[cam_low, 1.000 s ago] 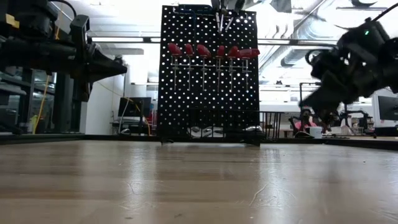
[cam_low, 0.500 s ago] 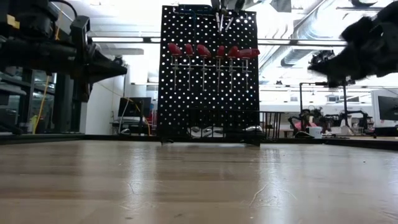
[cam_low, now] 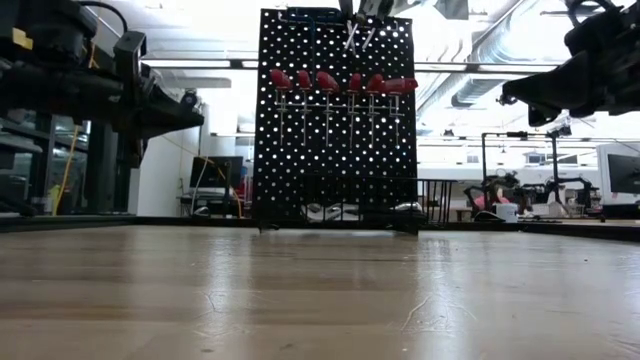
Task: Hang tools onto peg board
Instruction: Return to Home Position
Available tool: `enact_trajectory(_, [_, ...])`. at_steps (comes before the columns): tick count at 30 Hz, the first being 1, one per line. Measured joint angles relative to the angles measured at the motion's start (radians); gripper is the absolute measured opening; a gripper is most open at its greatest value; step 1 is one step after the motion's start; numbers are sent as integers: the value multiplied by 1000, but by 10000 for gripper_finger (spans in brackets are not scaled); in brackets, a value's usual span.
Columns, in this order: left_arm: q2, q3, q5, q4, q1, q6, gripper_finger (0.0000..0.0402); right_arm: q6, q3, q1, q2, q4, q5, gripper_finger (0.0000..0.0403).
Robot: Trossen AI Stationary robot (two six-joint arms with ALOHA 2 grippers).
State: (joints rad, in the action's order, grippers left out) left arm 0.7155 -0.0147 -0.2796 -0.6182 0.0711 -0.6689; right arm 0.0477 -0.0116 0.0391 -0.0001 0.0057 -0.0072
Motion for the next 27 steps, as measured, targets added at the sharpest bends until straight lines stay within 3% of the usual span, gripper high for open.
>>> enact_trajectory(18, [0,0,0,31,0,0,1,-48,1,0,26,2,0,0])
enact_trajectory(22, [-176,0,-3,182,-24,1,1,-48,1,0,26,1,0,0])
enact_trajectory(27, [-512,1,65,446,-29,249,1,-48,1,0,26,1,0,0])
